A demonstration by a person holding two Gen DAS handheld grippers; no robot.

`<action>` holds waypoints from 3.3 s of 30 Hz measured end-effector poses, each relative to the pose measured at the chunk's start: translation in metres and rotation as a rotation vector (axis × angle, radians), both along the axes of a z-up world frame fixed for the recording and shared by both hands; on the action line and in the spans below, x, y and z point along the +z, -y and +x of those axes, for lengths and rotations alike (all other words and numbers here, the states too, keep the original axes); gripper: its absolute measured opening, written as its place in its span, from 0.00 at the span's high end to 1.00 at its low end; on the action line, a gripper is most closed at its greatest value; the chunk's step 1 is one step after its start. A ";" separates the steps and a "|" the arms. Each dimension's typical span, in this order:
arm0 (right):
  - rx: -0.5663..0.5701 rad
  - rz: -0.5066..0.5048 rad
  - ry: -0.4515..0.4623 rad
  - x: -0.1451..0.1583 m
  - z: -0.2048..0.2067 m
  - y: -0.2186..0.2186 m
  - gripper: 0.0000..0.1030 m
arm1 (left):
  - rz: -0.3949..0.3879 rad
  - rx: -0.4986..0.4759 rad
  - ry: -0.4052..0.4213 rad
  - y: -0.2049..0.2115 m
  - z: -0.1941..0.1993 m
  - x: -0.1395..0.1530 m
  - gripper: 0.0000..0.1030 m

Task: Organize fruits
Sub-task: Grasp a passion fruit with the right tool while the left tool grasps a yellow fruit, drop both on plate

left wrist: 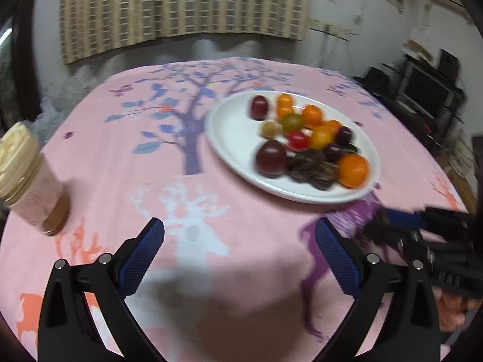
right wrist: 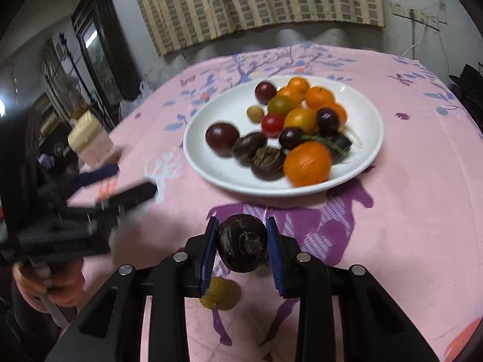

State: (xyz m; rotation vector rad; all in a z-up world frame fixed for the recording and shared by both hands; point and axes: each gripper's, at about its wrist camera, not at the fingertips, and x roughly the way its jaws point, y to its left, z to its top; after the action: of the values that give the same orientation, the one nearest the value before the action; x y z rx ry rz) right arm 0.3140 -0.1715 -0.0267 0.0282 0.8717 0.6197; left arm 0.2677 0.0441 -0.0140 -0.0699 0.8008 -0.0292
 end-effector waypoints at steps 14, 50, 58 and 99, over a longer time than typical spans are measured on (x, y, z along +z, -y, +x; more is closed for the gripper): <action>-0.101 0.054 -0.019 0.004 0.013 0.026 0.69 | 0.170 -0.455 -0.078 0.103 -0.030 -0.037 0.42; -0.138 0.099 0.078 0.031 0.032 0.030 0.69 | 0.022 -0.328 0.020 0.064 -0.001 0.017 0.78; -0.162 0.084 0.062 0.026 0.073 0.026 0.69 | -0.094 -0.234 -0.008 0.032 0.064 0.025 0.80; -0.117 0.152 0.111 0.039 0.010 0.045 0.69 | 0.042 -0.350 -0.064 0.092 -0.010 -0.022 0.76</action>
State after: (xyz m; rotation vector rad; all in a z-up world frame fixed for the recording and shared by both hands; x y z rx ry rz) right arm 0.3235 -0.2164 0.0126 0.1791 0.7088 0.5708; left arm 0.2573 -0.0479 -0.0361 0.1107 0.8692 -0.3423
